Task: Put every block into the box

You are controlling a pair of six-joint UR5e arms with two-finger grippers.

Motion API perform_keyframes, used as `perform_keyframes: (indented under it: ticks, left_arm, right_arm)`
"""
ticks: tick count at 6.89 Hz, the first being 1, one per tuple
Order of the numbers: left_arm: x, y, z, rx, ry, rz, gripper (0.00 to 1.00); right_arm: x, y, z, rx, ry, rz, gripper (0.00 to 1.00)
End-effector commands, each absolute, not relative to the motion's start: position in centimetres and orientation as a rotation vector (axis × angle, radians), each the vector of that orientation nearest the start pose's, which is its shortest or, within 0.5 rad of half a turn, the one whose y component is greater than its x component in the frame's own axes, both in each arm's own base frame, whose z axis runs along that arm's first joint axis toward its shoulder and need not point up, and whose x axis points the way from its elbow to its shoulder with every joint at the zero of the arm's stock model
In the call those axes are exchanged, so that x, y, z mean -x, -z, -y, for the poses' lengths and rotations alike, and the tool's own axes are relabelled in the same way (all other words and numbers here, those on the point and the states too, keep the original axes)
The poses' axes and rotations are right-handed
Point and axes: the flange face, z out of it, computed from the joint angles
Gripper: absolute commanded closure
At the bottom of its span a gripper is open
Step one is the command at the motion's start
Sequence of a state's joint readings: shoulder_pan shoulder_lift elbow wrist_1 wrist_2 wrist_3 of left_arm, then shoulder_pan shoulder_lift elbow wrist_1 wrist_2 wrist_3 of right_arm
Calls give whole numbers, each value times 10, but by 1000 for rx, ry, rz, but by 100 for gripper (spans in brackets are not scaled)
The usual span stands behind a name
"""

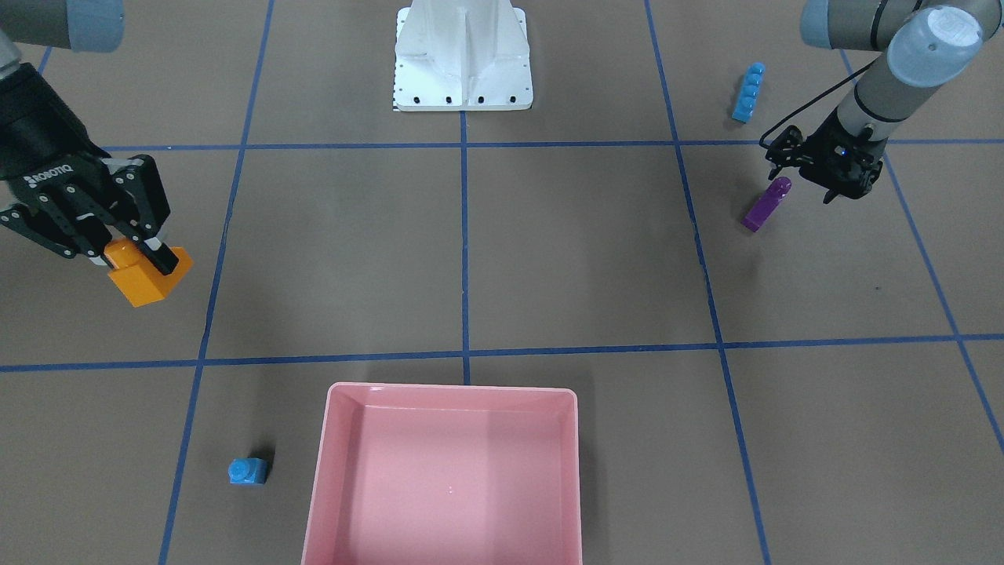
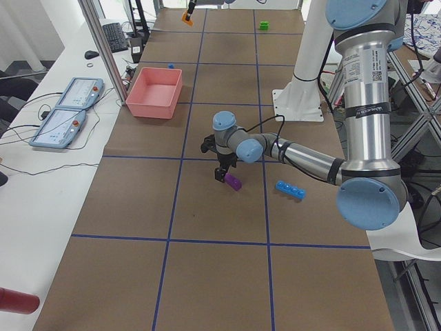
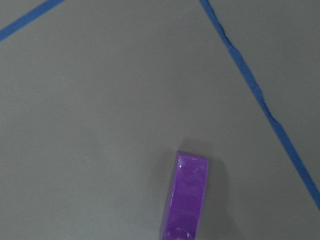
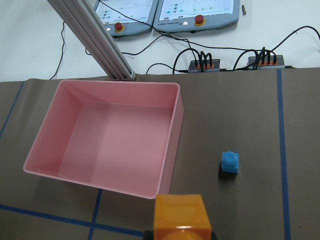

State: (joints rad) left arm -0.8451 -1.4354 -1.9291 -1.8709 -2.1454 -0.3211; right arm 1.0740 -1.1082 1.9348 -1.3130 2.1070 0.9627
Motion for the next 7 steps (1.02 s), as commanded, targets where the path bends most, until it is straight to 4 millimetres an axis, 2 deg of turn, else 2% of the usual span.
perform_keyframes:
  ticks: [1,3,4,5,6,7]
  left_arm:
    - [-254,-537,388,-137,-551,-742,0]
    - [-270,-541,386,-133,-561,-755,0]
    - [-280,-554,385,-132,-565,-764,0]
    - [-287,-559,387,-133,-547,-776,0]
    - [-297,-553,382,-129,-524,-796,28]
    - [-295,-550,382,-142,-517,-806,99]
  right_arm:
    - [220,-178,545,-487,-135,1086,100]
    - [223,-176,544,-475,-151,1095,100]
    - [224,-173,543,-478,-148,1098,100]
    - [225,-161,544,-490,-144,1110,100]
    - [227,-160,543,-494,-147,1109,100]
    - [228,-160,543,-494,-145,1109,100]
